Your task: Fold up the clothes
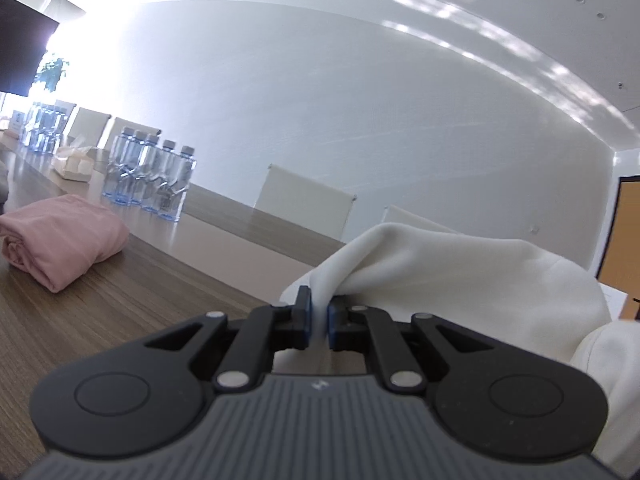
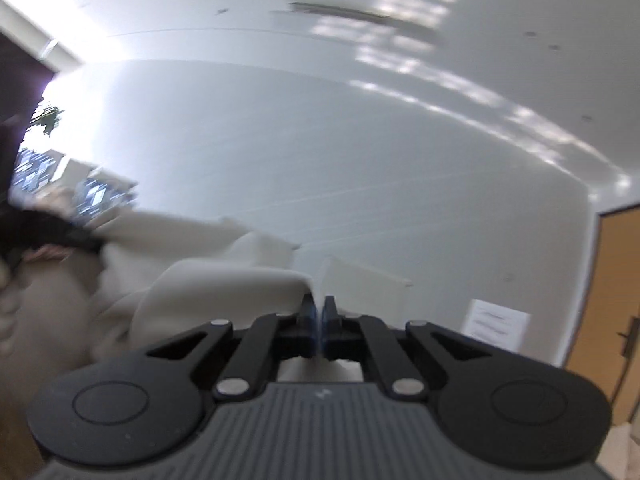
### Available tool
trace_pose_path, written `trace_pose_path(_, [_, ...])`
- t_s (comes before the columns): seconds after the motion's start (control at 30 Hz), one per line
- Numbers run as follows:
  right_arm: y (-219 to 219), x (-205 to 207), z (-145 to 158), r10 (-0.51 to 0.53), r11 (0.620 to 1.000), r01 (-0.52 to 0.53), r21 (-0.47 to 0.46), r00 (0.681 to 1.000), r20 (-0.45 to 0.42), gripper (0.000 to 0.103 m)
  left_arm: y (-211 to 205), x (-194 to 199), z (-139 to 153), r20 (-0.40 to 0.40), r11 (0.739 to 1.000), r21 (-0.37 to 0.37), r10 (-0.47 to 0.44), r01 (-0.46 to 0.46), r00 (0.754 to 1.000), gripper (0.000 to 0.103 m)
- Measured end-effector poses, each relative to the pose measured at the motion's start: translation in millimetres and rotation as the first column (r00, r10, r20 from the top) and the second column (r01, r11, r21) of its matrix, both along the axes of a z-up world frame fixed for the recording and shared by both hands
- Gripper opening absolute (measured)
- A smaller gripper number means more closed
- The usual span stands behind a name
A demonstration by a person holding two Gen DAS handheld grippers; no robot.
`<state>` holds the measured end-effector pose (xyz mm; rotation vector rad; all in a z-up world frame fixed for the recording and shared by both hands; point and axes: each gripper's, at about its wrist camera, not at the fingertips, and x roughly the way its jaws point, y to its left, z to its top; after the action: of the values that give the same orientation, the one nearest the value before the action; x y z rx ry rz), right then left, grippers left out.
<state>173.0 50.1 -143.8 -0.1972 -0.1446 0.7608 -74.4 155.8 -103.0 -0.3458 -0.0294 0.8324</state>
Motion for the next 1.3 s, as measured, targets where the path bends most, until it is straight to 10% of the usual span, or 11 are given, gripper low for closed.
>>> trace_pose_path(0.17, [6, 68, 6, -0.294, 0.955, 0.296, -0.01, 0.946, -0.137, 0.001, -20, 5, 2, 0.018, 0.978, 0.095, -0.19, 0.187, 0.982, 0.008])
trace_pose_path(0.27, [15, 96, -9, -0.307, 0.951, 0.305, -0.054, 0.907, -0.287, 0.003, -32, 17, -2, -0.053, 0.959, 0.162, -0.226, 0.232, 0.973, 0.008])
trace_pose_path(0.77, [16, 67, -47, -0.054, 0.985, 0.09, 0.149, 0.972, -0.229, 0.034, -4, 33, -14, -0.134, 0.976, 0.005, -0.216, 0.219, 0.967, 0.021])
trace_pose_path(1.07, [-25, 59, -39, 0.228, 0.919, -0.111, 0.378, 0.933, -0.279, 0.054, -11, 37, -22, -0.199, 0.974, 0.046, -0.21, 0.223, 0.957, 0.029])
trace_pose_path(1.3, [-5, 38, -48, 0.451, 0.892, -0.402, 0.207, 0.83, -0.329, 0.066, -14, 40, -27, -0.232, 0.972, 0.053, -0.212, 0.23, 0.949, 0.032])
